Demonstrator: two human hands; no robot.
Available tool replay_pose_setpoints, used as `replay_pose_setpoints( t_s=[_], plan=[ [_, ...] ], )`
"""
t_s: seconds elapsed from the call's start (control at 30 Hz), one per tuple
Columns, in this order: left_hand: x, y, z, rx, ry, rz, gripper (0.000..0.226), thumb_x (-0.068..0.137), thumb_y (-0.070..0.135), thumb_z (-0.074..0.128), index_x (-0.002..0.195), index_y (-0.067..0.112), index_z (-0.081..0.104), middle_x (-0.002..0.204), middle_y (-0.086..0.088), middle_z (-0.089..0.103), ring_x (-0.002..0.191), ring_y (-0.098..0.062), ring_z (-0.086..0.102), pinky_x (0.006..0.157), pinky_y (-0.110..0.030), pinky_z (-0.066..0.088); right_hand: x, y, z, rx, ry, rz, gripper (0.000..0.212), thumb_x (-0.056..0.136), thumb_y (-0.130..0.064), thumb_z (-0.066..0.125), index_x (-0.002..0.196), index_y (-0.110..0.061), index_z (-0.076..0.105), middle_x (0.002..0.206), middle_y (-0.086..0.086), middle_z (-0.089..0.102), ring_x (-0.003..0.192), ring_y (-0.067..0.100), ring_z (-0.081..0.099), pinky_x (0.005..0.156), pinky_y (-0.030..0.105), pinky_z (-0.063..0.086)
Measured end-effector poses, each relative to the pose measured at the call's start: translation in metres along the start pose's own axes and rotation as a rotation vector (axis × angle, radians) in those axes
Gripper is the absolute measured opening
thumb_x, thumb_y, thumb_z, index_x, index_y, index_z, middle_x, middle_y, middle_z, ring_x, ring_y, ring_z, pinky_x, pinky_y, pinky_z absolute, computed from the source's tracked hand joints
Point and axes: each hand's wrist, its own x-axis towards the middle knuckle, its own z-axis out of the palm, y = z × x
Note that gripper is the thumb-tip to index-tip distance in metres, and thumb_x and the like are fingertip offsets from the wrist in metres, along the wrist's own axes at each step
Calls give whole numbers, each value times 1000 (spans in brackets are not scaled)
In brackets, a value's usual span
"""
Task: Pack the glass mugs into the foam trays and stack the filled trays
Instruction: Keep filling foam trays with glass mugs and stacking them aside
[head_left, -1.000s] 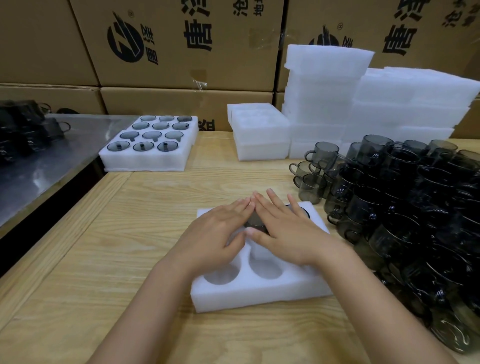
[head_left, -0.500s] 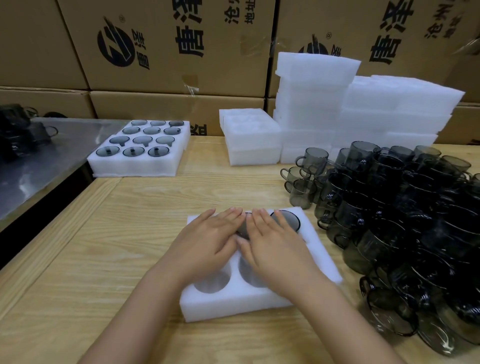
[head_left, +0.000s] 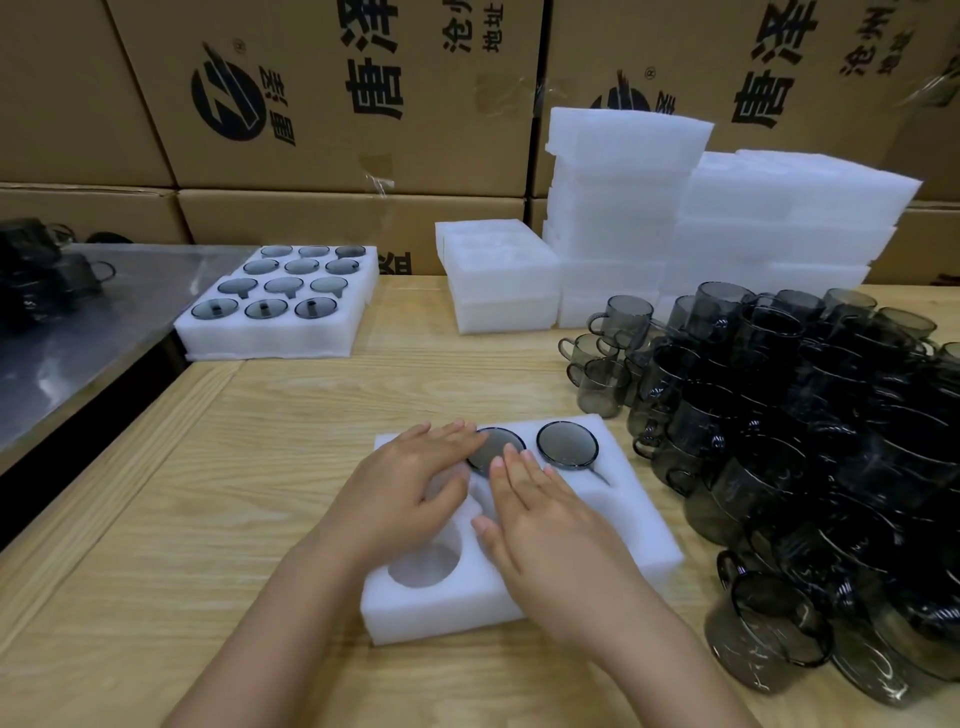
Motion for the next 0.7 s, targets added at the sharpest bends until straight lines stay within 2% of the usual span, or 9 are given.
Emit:
replay_pose_setpoints(
  t_s=[0.1, 0.13, 0.17, 0.2, 0.23, 0.3, 0.43, 0.6, 0.7],
  plan=[
    [-8, -6, -2, -412, 413, -141, 32, 83, 13, 55, 111, 23, 67, 116, 11, 68, 116, 1, 56, 101, -18, 38, -14, 5, -9, 65, 43, -2, 55, 103, -36, 17, 151, -14, 3, 159, 2, -6, 145, 9, -5, 110, 18, -12],
    [-9, -11, -3, -495, 480, -201, 33, 80, 13, 56, 110, 22, 66, 114, 9, 68, 112, -3, 59, 97, -18, 41, -21, 6, -13, 74, 120, 22, 53, 103, -34, 24, 150, -13, 15, 159, 3, 7, 145, 11, 9, 113, 19, -2],
    [-11, -17, -3, -575, 488, -267, 38, 75, 13, 58, 112, 20, 64, 116, 4, 66, 111, -8, 59, 95, -19, 42, -31, 7, -17, 67, 237, 59, 50, 100, -32, 35, 144, -8, 34, 152, 8, 30, 138, 18, 32, 114, 25, 18],
    [-12, -22, -1, -667, 456, -336, 45, 71, 13, 60, 115, 18, 61, 120, 0, 64, 110, -12, 58, 93, -21, 44, -43, 10, -19, 36, 379, 112, 44, 94, -31, 45, 128, -3, 55, 134, 14, 54, 119, 27, 55, 102, 35, 42],
    [-13, -27, 0, -771, 404, -399, 53, 67, 12, 62, 119, 17, 59, 122, -3, 62, 110, -16, 58, 91, -24, 46, -56, 17, -18, -8, 562, 169, 38, 88, -30, 49, 107, -3, 67, 109, 14, 67, 94, 33, 64, 81, 41, 54],
    [-14, -34, 2, -910, 317, -468, 64, 62, 9, 64, 124, 20, 55, 122, -5, 62, 107, -20, 61, 86, -31, 51, -86, 29, -18, -99, 737, 330, 35, 84, -30, 48, 82, -3, 70, 82, 14, 67, 66, 36, 59, 58, 40, 52],
    [-10, -43, 3, -1013, 293, -468, 74, 59, -3, 56, 127, 27, 52, 108, -8, 70, 89, -21, 69, 68, -32, 57, -123, 44, -6, -178, 605, 520, 46, 74, -36, 42, 68, 2, 68, 67, 21, 60, 52, 38, 54, 49, 41, 49],
    [-8, -45, 4, -1056, 288, -509, 78, 56, -5, 48, 123, 33, 56, 105, -8, 72, 82, -24, 69, 62, -32, 56, -124, 48, 7, -158, 464, 503, 48, 68, -29, 34, 59, 6, 65, 53, 21, 55, 46, 40, 53, 39, 44, 47],
    [-8, -46, 4, -1058, 278, -512, 78, 56, -5, 48, 124, 33, 56, 107, -7, 71, 83, -25, 69, 62, -33, 56, -126, 49, 6, -122, 474, 465, 47, 70, -29, 33, 54, 3, 63, 48, 18, 51, 43, 38, 52, 38, 43, 45]
  ],
)
